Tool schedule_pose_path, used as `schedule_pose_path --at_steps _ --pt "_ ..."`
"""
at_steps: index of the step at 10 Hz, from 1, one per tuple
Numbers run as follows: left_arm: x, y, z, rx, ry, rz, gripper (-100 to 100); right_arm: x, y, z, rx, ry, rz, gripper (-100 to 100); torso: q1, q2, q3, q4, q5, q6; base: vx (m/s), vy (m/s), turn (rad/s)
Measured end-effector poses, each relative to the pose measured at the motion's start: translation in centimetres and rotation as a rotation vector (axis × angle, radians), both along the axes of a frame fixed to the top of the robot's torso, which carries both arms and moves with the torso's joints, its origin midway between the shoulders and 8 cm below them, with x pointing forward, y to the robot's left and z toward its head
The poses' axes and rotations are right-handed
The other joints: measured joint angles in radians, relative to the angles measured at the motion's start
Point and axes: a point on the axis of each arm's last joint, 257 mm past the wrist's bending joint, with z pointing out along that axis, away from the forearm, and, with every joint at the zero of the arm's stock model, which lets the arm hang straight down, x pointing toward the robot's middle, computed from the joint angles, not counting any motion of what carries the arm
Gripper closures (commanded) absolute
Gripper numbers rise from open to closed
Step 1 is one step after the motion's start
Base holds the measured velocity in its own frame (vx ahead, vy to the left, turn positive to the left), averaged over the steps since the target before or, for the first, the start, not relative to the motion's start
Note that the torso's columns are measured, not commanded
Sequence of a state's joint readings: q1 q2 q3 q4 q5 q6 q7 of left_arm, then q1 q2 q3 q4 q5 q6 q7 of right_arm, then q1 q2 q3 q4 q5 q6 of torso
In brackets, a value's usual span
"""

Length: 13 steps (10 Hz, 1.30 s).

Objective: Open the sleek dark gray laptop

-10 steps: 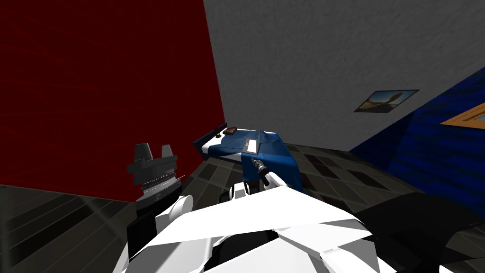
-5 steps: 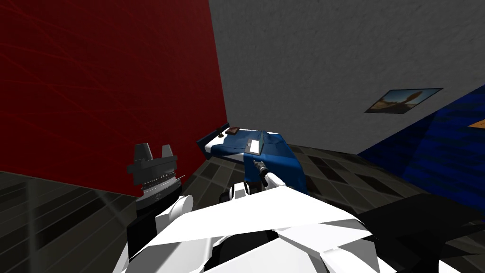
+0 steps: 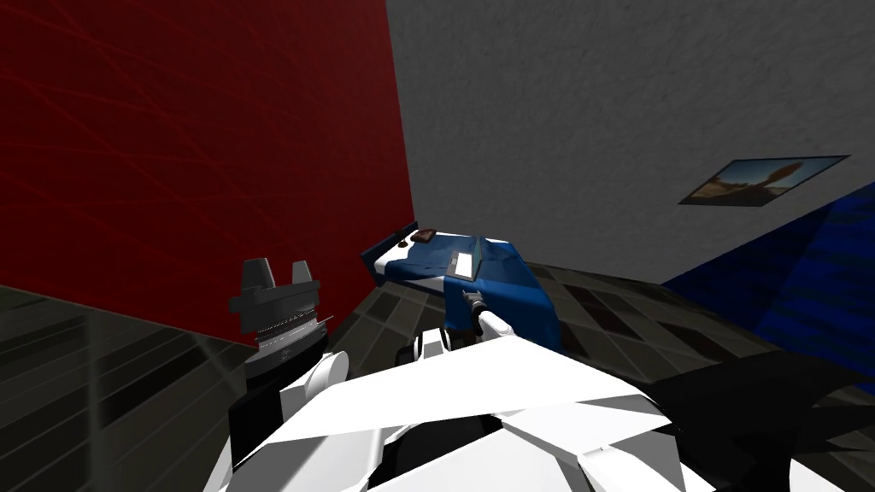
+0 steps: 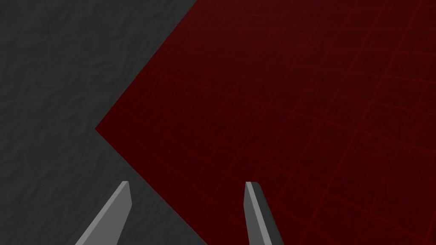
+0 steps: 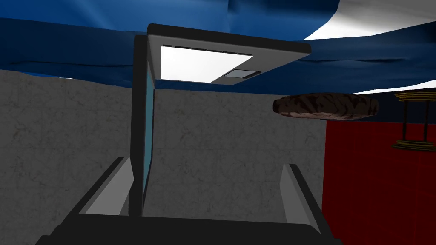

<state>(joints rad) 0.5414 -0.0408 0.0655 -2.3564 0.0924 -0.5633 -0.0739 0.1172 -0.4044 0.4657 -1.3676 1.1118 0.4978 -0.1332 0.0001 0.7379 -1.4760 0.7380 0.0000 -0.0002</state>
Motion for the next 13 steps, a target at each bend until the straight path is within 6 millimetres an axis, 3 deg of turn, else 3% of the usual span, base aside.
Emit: schedule_pose_path --at_steps 7,11,13 --pt "0.0 0.0 0.0 0.000 0.000 0.000 0 0.1 -7.0 -0.9 -0.290 0.040 -0.026 -100 0.000 0.000 0.000 0.000 0.000 0.000 0.028 0.041 0.048" --pt "0.0 0.0 0.0 0.000 0.000 0.000 0 0.5 -10.5 -0.5 -0.427 0.048 -0.033 -100 0.000 0.000 0.000 0.000 0.000 0.000 0.022 0.037 0.037" --pt "0.0 0.0 0.0 0.000 0.000 0.000 0 0.8 -13.3 0.7 -0.526 0.050 -0.044 -100 0.001 -0.001 -0.001 0.000 0.000 0.000 0.040 0.032 0.011"
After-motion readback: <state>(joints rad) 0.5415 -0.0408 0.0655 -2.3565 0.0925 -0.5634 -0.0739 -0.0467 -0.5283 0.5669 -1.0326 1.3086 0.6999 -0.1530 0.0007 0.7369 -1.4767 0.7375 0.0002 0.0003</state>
